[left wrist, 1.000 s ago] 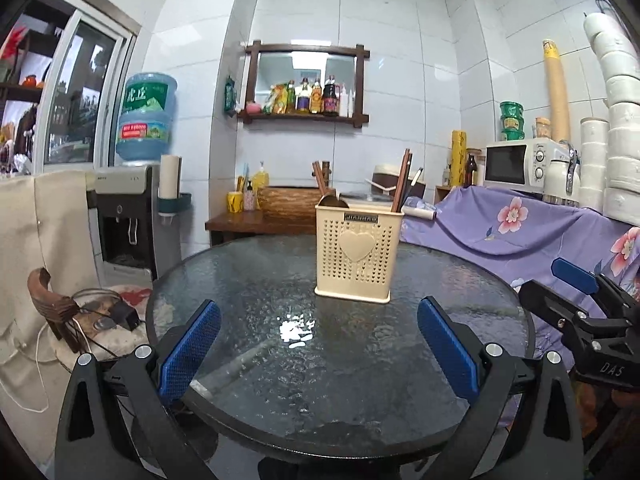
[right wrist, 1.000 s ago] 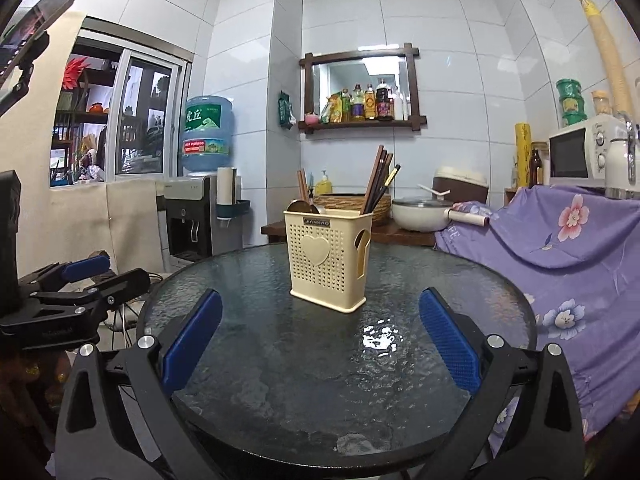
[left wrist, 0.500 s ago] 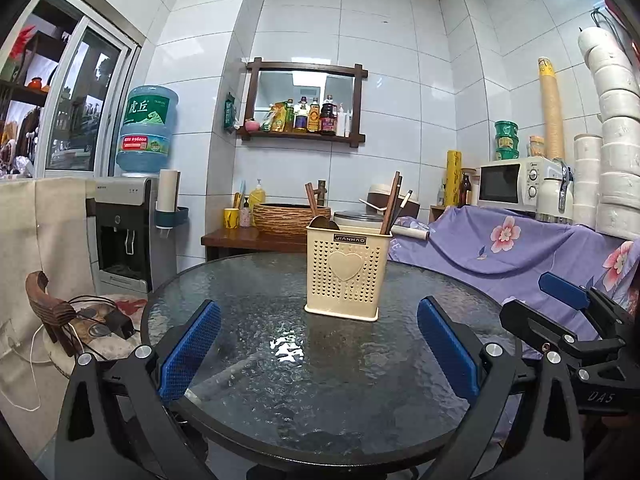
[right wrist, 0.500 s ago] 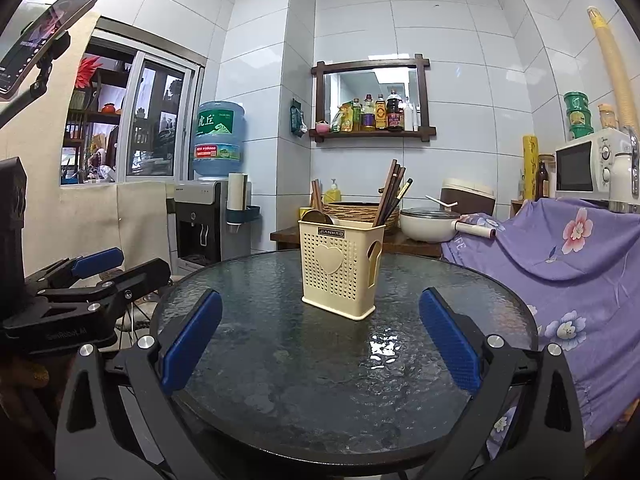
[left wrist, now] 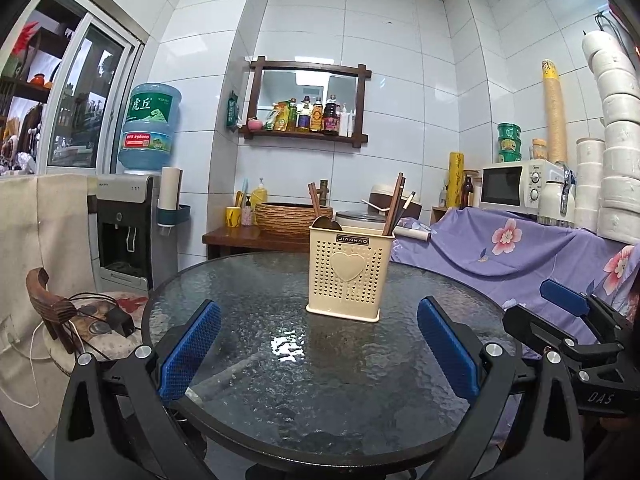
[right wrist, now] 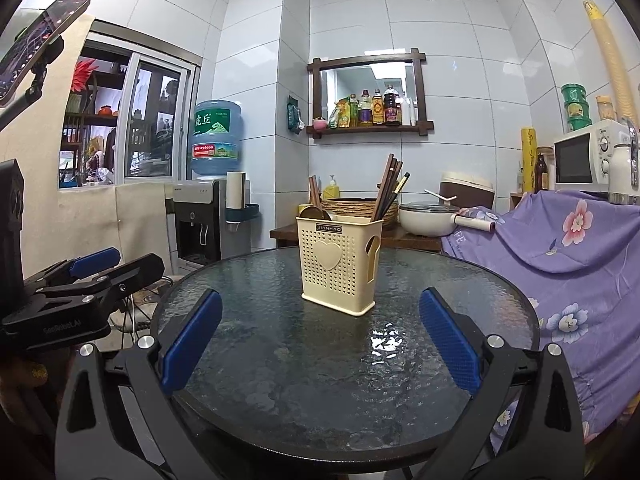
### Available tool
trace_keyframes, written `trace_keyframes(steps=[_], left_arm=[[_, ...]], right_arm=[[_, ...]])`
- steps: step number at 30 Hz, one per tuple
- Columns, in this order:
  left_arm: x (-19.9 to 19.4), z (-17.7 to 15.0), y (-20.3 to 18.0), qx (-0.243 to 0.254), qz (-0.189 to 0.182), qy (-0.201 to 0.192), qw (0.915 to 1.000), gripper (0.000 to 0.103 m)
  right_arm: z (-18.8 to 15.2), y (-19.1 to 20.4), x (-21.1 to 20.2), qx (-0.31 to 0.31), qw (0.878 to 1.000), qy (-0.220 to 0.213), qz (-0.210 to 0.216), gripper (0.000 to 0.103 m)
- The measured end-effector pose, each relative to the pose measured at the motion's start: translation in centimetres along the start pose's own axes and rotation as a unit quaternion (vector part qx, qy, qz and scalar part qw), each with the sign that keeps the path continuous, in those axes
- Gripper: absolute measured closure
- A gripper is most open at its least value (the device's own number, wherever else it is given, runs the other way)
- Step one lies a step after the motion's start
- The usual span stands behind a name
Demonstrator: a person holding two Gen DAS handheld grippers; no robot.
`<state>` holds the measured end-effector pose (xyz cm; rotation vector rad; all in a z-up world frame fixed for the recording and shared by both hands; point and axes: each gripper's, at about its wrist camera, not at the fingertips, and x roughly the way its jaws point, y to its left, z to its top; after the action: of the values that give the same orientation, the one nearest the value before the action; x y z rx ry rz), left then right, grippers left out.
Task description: Organize utensils
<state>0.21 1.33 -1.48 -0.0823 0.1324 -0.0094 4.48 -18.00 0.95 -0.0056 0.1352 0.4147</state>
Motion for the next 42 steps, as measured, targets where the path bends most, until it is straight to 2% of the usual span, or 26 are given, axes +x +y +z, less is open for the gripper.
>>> trace_keyframes(steps=[12,42], left_arm=[[-0.12,0.13,0.15,-0.01,-0.001,-0.001,0.9999,0.006],[-0.16,0.33,-0.44,0.008,0.004,0.001,1.0,0.006]], right_arm=[[-0.03,-0.24,0.11,0.006,1.0,0.004,0.001,0.006],[-0.36,-0.57,0.48,0.019,1.0,0.013,0.003,0.006]])
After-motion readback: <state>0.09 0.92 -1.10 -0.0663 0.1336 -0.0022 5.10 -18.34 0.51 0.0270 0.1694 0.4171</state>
